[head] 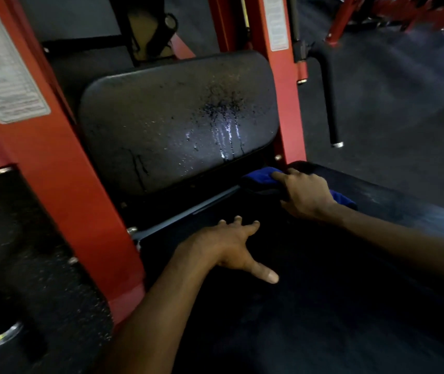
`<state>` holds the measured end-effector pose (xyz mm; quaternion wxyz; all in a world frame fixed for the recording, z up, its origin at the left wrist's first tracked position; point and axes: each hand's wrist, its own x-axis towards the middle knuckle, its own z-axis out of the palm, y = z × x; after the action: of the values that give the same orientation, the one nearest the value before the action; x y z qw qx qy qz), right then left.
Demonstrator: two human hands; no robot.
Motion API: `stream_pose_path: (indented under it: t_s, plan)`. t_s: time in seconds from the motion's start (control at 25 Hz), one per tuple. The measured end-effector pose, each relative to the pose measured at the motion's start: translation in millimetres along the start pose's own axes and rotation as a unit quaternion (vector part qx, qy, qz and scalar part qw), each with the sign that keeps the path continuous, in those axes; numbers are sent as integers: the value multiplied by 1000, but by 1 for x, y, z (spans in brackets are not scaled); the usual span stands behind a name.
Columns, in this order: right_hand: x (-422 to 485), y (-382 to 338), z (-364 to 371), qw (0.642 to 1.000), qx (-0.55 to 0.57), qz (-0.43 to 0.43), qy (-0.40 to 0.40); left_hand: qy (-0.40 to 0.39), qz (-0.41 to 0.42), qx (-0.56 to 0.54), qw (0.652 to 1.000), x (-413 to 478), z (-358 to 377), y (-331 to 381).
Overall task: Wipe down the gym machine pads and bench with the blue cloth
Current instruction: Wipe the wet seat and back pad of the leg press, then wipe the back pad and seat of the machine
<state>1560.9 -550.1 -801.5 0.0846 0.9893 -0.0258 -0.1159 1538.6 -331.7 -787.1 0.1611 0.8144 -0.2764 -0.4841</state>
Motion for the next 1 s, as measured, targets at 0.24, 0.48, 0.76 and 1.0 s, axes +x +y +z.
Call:
stream_pose_path:
  t_s: [0.24, 0.48, 0.76, 1.0]
  plan:
    - [23, -19, 4, 989, 130, 38, 57, 414, 47, 127, 900, -20, -121, -61]
    - [88, -102, -23, 846, 463, 19, 265, 525, -29, 286, 801, -55, -238, -148]
    - [132, -201, -8, 875, 371, -53, 305, 447, -38, 308, 839, -17, -214, -213]
    - [123, -193, 21, 902, 215, -216, 307, 503, 48, 292, 812, -16, -212, -225]
